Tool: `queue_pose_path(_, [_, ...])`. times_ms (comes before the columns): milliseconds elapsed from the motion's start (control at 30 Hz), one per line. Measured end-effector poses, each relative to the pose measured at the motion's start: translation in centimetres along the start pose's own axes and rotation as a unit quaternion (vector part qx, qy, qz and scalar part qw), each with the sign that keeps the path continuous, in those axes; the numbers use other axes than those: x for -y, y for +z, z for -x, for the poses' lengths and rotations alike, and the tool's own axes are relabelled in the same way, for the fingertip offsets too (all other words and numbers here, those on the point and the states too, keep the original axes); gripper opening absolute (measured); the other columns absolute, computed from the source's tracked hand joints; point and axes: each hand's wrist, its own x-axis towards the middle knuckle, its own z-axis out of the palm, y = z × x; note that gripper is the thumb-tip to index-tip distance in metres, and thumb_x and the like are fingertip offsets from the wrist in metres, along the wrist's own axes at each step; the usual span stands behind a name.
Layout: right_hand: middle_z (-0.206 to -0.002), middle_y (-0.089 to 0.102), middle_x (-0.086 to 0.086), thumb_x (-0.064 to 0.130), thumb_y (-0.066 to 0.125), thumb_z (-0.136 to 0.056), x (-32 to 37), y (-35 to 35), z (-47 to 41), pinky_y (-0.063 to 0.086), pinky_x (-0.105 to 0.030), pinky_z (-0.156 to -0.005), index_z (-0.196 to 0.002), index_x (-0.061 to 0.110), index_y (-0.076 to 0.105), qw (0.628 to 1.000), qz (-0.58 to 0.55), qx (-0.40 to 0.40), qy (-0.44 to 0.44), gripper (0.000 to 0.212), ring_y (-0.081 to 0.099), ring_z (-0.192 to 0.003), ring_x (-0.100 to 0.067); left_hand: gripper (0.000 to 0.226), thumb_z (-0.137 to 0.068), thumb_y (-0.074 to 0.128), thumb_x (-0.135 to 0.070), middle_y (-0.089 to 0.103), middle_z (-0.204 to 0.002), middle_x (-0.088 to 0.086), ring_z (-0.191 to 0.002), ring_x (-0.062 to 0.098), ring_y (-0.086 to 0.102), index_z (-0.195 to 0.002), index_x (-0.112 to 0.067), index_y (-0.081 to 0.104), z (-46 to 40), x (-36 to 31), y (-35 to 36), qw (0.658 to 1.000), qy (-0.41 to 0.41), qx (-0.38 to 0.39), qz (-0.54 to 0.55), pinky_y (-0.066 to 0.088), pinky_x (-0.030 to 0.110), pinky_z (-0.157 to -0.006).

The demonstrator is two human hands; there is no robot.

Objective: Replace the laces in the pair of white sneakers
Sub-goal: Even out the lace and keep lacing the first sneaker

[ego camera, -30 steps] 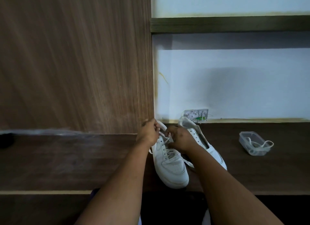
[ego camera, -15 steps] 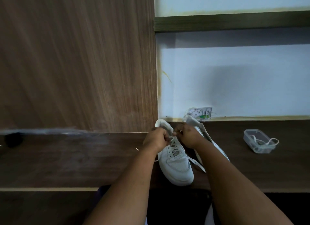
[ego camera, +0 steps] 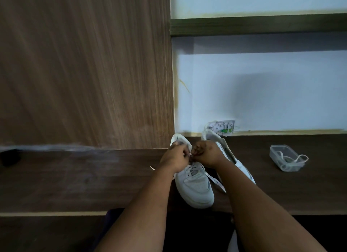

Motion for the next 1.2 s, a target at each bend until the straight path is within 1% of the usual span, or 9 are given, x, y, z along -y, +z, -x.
queue_pose_path(133, [-0.072, 0.067, 0.0, 0.013, 0.083, -0.069, -0.3, -0.1, 0.1, 0.047, -0.019, -0.065, -0.072, 0.014, 0.07, 0.999, -0.034, -0.006, 0.0, 0.014, 0.058, -0.064, -0.005, 0.008, -0.09, 0.057, -0.032, 0.048, -0.12, 0.001, -0.104, 0.024, 0.058, -0.088, -0.027, 0.062, -0.1, 0.2, -0.2, 1.0, -0.001, 0.007, -0.006, 0.048, 0.033, -0.084])
queue_pose_path(267, [-0.067, 0.065, 0.005, 0.003, 0.08, -0.07, -0.3, 0.1, 0.3, 0.045, -0.009, -0.06, -0.08, 0.003, 0.068, 0.996, -0.088, 0.001, 0.008, 0.015, 0.059, -0.058, 0.005, 0.011, -0.093, 0.052, -0.036, 0.045, -0.12, 0.001, -0.103, 0.025, 0.057, -0.086, -0.029, 0.057, 0.0, 0.1, -0.1, 1.0, 0.0, 0.0, -0.031, 0.042, 0.03, -0.074])
queue_pose_path(367, [-0.066, 0.063, 0.006, -0.002, 0.079, -0.07, -0.4, 0.3, 0.6, 0.041, -0.004, -0.056, -0.083, -0.006, 0.066, 0.992, -0.126, -0.003, 0.022, 0.02, 0.058, -0.055, 0.01, 0.013, -0.093, 0.052, -0.034, 0.044, -0.12, 0.002, -0.102, 0.027, 0.057, -0.081, -0.03, 0.052, -0.1, 0.2, -0.1, 1.0, 0.012, -0.002, -0.026, 0.043, 0.03, -0.074])
queue_pose_path(500, [-0.067, 0.065, 0.006, 0.0, 0.079, -0.072, -0.6, 0.2, 0.4, 0.042, -0.004, -0.059, -0.083, -0.007, 0.068, 0.99, -0.141, -0.008, 0.02, 0.017, 0.059, -0.058, 0.01, 0.014, -0.095, 0.054, -0.035, 0.042, -0.114, -0.001, -0.102, 0.022, 0.056, -0.09, -0.024, 0.061, -0.4, 0.8, -0.2, 0.999, 0.049, 0.007, -0.011, 0.045, 0.03, -0.079])
queue_pose_path(667, [-0.064, 0.064, 0.006, -0.004, 0.078, -0.071, -0.4, 0.3, 0.5, 0.042, -0.004, -0.057, -0.081, -0.01, 0.067, 0.991, -0.133, -0.014, 0.004, 0.016, 0.058, -0.055, 0.01, 0.013, -0.096, 0.055, -0.037, 0.035, -0.104, -0.009, -0.101, 0.02, 0.055, -0.09, -0.026, 0.058, -0.3, 1.0, -0.2, 0.997, 0.07, 0.023, -0.001, 0.045, 0.03, -0.078])
queue_pose_path(800, [-0.064, 0.063, 0.011, 0.001, 0.077, -0.073, -0.2, 0.3, 0.1, 0.042, -0.013, -0.061, -0.077, 0.001, 0.072, 0.997, -0.072, -0.019, -0.01, 0.006, 0.058, -0.058, 0.008, 0.016, -0.088, 0.066, -0.038, 0.043, -0.111, -0.006, -0.102, 0.018, 0.054, -0.081, -0.03, 0.055, -0.1, 1.0, -0.8, 0.998, 0.063, 0.026, 0.001, 0.047, 0.032, -0.082])
queue_pose_path(967, [-0.074, 0.072, 0.0, 0.015, 0.082, -0.068, -0.4, -1.3, -0.4, 0.055, -0.033, -0.075, -0.072, 0.014, 0.074, 0.999, -0.004, 0.032, 0.008, 0.009, 0.068, -0.076, -0.018, 0.015, -0.083, 0.072, -0.032, 0.052, -0.115, -0.006, -0.1, 0.019, 0.057, -0.077, -0.025, 0.06, -0.3, 0.3, -1.2, 0.997, 0.051, 0.014, -0.055, 0.047, 0.03, -0.074])
queue_pose_path(1067, [-0.073, 0.072, 0.002, 0.011, 0.08, -0.067, -0.2, -1.4, -0.2, 0.057, -0.036, -0.075, -0.07, 0.017, 0.074, 1.0, 0.014, 0.021, 0.0, 0.009, 0.069, -0.074, -0.017, 0.017, -0.084, 0.07, -0.024, 0.053, -0.115, -0.002, -0.102, 0.021, 0.057, -0.073, -0.025, 0.058, -0.4, -0.1, -1.2, 0.996, 0.057, 0.015, -0.067, 0.047, 0.03, -0.074])
queue_pose_path(1200, [-0.081, 0.073, -0.001, 0.004, 0.075, -0.071, -0.1, -0.6, -0.1, 0.057, -0.035, -0.077, -0.082, 0.013, 0.076, 1.0, -0.006, -0.02, -0.006, 0.015, 0.069, -0.076, -0.016, 0.014, -0.082, 0.075, -0.023, 0.056, -0.111, -0.002, -0.098, 0.019, 0.059, -0.074, -0.022, 0.063, -0.4, 0.2, -1.2, 0.998, 0.046, 0.017, -0.046, 0.044, 0.025, -0.072])
